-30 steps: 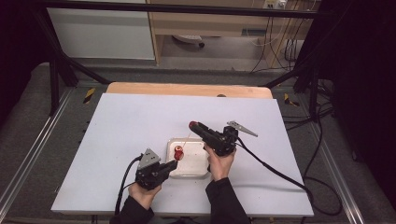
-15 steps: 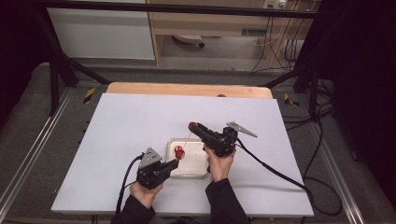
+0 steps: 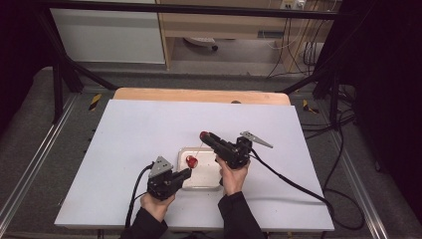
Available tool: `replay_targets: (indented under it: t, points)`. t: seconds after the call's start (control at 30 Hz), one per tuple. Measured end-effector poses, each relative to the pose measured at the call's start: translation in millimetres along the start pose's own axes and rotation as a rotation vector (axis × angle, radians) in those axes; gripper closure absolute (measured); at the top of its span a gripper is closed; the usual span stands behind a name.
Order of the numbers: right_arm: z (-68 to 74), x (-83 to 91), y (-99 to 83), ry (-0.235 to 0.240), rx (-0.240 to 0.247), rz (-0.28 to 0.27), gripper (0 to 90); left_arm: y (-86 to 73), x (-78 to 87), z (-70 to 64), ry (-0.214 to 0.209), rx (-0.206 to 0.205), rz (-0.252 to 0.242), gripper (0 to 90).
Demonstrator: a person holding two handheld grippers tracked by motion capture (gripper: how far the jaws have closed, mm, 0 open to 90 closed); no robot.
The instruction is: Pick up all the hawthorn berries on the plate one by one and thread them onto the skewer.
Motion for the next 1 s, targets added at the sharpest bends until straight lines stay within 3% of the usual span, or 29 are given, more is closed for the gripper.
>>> replay_targets:
  t: [0.4,0.53,0.6,1.0]
  points:
    - [1.6,1.0,-2.0,0.001,-0.011,0.011,63.2,0.5,-0.2,2.1,0.023,-0.004,-0.009,88.5]
    - [2.3,-0.3,-4.3,0.013,-0.028,0.027,63.3,2.4,-2.1,-3.0,0.011,-0.001,-0.021,88.5]
    - [1.3,-2.0,-7.3,0.01,-0.034,0.031,63.4,2.2,-5.7,-6.1,0.016,-0.01,-0.004,88.5]
    - [2.9,1.7,-9.5,0.009,-0.033,0.051,63.7,2.0,-3.6,0.9,0.023,-0.009,-0.015,88.6]
Point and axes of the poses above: each handheld gripper's, and its own axes: x roughly backward along the jaws, y roughly out of its top, z roughly to its left, the point moved 7 cm from there along -x, roughly forward along the jaws, and after that the axes turned 14 degrees about z, right-handed, at the moved point
